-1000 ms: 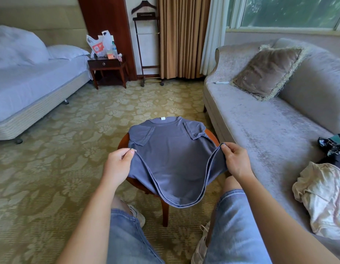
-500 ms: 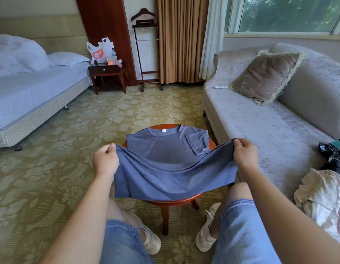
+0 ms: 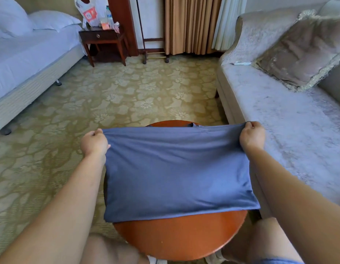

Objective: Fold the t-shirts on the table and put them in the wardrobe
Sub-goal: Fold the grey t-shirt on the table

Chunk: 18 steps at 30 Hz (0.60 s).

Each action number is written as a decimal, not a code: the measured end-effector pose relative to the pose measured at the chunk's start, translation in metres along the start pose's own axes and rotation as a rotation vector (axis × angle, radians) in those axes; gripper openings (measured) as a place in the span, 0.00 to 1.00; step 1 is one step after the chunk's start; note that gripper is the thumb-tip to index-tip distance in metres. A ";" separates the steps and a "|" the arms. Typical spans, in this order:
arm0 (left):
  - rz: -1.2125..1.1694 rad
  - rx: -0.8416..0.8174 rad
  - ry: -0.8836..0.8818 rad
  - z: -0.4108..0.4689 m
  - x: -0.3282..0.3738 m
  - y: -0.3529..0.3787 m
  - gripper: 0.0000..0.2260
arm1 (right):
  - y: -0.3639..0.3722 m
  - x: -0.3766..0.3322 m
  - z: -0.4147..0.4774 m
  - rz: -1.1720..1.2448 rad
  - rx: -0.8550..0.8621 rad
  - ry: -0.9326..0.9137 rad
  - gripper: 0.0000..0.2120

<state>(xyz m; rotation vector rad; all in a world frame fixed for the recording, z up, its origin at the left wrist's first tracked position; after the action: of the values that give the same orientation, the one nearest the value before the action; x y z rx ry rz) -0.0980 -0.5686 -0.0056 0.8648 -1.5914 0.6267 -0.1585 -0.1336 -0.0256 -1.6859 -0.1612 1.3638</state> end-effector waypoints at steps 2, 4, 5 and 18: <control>0.014 -0.011 -0.005 0.019 -0.005 0.016 0.08 | 0.016 -0.006 0.020 -0.031 0.007 -0.010 0.15; 0.026 -0.022 -0.013 0.036 -0.009 0.031 0.12 | 0.031 -0.013 0.037 -0.063 0.008 -0.030 0.15; 0.024 -0.025 -0.020 0.044 -0.012 0.038 0.12 | 0.039 -0.016 0.046 -0.075 0.006 -0.041 0.15; 0.575 -0.186 0.194 0.069 -0.077 0.085 0.33 | 0.111 0.004 0.074 -0.289 -0.106 -0.063 0.26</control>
<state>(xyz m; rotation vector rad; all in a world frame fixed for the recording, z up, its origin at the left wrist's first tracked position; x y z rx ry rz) -0.2015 -0.5584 -0.0888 0.1894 -1.6891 0.9155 -0.2652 -0.1512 -0.1043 -1.6331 -0.5014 1.2081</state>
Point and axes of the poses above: each hand's wrist, its own z-axis towards the middle knuckle, its own y-axis out of the palm, x = y × z, the point moved 3 cm from there along z, towards the middle knuckle, and after that the axes turned 15 degrees about -z, right-handed, at the moved point
